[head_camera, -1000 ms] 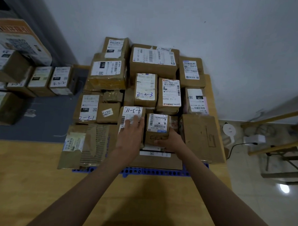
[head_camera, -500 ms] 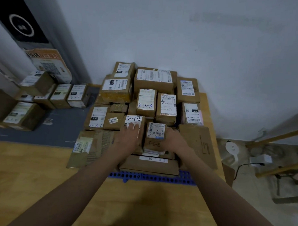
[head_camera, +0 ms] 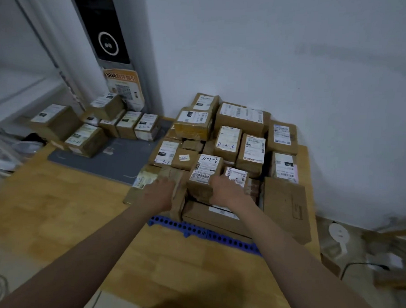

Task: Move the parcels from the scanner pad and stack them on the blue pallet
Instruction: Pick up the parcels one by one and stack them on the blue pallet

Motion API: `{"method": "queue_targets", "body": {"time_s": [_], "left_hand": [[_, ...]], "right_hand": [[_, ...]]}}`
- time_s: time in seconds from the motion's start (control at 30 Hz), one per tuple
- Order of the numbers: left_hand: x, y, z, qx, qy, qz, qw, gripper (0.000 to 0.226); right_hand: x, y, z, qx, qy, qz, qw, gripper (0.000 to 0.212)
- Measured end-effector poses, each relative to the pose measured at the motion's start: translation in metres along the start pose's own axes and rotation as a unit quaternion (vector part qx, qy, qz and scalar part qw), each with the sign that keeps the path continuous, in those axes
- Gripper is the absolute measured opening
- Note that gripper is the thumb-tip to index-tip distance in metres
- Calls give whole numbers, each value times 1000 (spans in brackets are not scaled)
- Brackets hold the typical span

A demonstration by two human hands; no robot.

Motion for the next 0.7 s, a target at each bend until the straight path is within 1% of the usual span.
{"method": "queue_targets", "body": {"time_s": [0.1,0.23,0.33,0.43,0.57,0.7], "left_hand": [[-14,5,-11,1,2,1,1000,52],[-37,12,-25,8,-1,-6,1000,53],[-63,19,-36,8,-1,-11,1000,53],[-100,23,-49,10,-1,-30,999,55],[-161,32,-68,7,-6,-42,999,59],[-221,41,-86,-7,-3,-39,999,62]], "right_hand": [[-16,3,-6,-1,-15,-8,1000,35],[-44,5,-11,-11,-26,-13,1000,45],[-74,10,-11,-18,-28,-16,999,42],[-113,21,-11,-18,-28,-6,999,37],[-172,36,-12,-42,-28,-6,999,46],[-228,48,-8,-52,-15,-7,999,39]]}}
Point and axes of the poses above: each hand's wrist, its own z-axis towards the middle knuckle, its own y-axis out of the palm, x = y × z, the point moved 1 cm from there along z, towards the middle knuckle, and after that the axes turned 13 degrees about y, right-handed, at the moved point
